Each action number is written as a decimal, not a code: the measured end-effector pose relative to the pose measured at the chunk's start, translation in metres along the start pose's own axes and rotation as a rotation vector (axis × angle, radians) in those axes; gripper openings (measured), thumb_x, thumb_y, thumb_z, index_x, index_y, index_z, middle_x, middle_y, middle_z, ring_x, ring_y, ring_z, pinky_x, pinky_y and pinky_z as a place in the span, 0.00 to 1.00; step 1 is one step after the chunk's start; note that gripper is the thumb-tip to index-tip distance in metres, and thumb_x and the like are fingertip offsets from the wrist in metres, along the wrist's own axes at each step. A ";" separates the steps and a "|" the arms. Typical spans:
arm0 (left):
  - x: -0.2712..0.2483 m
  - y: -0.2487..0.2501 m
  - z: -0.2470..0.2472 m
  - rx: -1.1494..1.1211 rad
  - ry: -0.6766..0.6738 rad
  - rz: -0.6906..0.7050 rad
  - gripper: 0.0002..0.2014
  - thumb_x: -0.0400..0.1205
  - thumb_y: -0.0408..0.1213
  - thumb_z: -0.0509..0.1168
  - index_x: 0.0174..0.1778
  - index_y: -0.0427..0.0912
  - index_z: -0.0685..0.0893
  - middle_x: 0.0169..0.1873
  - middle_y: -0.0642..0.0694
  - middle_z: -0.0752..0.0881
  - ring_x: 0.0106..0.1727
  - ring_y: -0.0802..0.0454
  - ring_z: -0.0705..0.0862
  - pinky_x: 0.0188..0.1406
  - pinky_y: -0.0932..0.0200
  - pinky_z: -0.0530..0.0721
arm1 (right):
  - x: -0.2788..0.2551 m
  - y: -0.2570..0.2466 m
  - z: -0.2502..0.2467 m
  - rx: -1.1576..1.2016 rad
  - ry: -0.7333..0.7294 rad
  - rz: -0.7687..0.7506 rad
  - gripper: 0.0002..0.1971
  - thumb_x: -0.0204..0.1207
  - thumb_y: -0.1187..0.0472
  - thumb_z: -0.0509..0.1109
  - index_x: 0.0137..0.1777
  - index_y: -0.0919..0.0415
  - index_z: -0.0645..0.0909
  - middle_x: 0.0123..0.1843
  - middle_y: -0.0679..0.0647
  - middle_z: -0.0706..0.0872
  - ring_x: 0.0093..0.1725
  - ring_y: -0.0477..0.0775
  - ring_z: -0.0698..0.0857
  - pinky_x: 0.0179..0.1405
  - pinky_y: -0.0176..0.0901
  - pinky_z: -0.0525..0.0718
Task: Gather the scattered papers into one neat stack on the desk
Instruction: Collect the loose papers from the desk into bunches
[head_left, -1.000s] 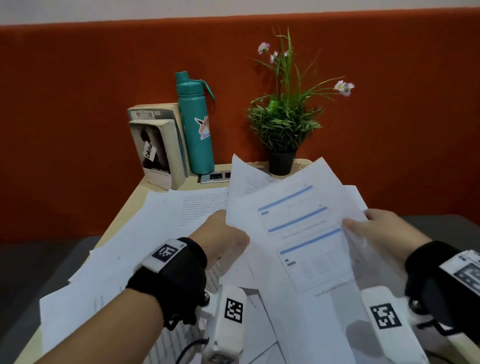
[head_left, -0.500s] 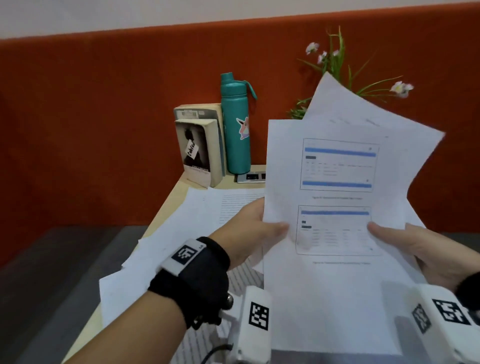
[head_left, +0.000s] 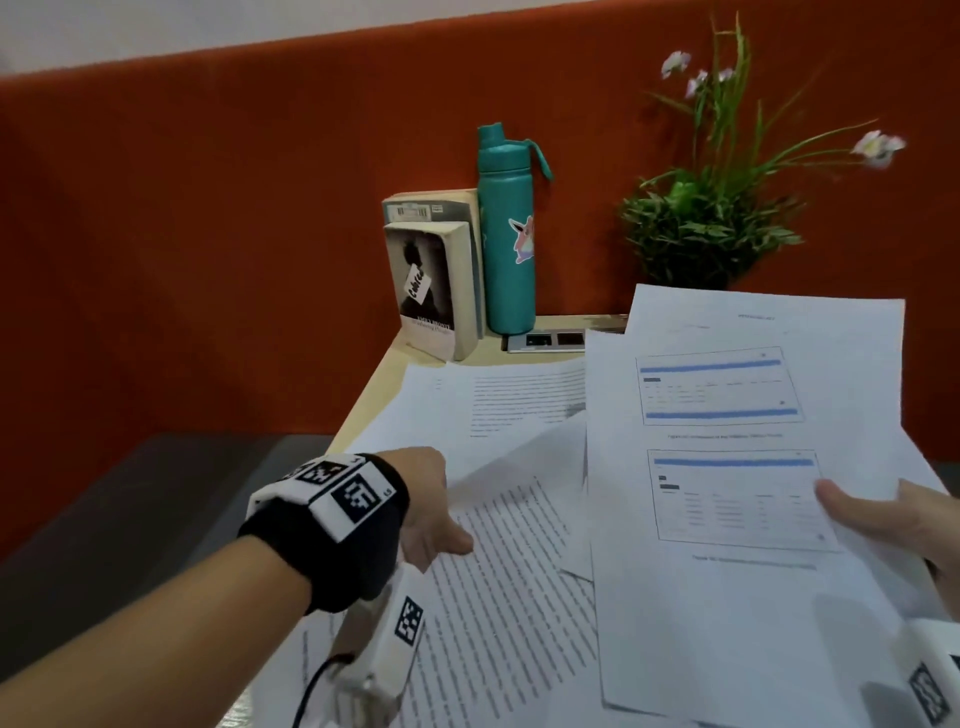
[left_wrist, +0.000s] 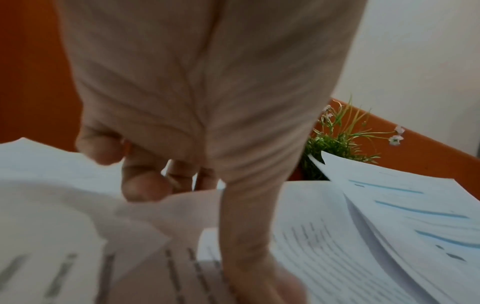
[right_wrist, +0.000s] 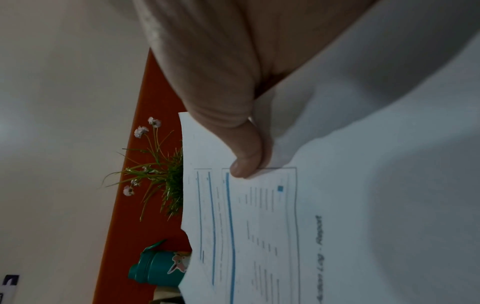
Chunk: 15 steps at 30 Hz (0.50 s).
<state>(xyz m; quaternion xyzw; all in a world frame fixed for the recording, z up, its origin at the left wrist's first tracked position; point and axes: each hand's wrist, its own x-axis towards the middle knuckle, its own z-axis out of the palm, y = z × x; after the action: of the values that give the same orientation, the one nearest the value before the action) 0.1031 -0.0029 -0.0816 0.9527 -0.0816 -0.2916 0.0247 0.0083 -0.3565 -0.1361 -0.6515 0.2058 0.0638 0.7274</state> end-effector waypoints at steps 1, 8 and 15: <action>0.002 -0.001 -0.002 0.036 0.028 0.017 0.23 0.74 0.53 0.74 0.51 0.36 0.84 0.44 0.40 0.88 0.28 0.54 0.79 0.27 0.65 0.74 | -0.001 -0.001 0.000 0.002 -0.018 -0.001 0.49 0.20 0.51 0.92 0.51 0.60 0.85 0.37 0.62 0.95 0.31 0.64 0.93 0.21 0.52 0.88; 0.014 -0.006 -0.008 0.120 0.111 -0.036 0.16 0.75 0.53 0.72 0.39 0.46 0.77 0.47 0.44 0.75 0.38 0.48 0.71 0.30 0.61 0.67 | -0.005 -0.002 -0.001 0.072 0.087 0.022 0.09 0.83 0.66 0.61 0.53 0.62 0.83 0.33 0.62 0.94 0.26 0.62 0.92 0.16 0.48 0.86; 0.011 -0.007 -0.004 -0.085 0.203 0.013 0.31 0.70 0.45 0.78 0.60 0.46 0.66 0.40 0.49 0.80 0.39 0.49 0.77 0.39 0.55 0.74 | -0.010 -0.006 0.003 0.102 0.028 0.019 0.18 0.70 0.63 0.73 0.61 0.65 0.84 0.42 0.65 0.95 0.33 0.67 0.94 0.22 0.54 0.89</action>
<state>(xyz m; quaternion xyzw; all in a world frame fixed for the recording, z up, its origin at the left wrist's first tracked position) 0.1150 0.0020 -0.0847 0.9749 -0.0722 -0.1967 0.0752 0.0025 -0.3527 -0.1266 -0.6123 0.2249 0.0508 0.7562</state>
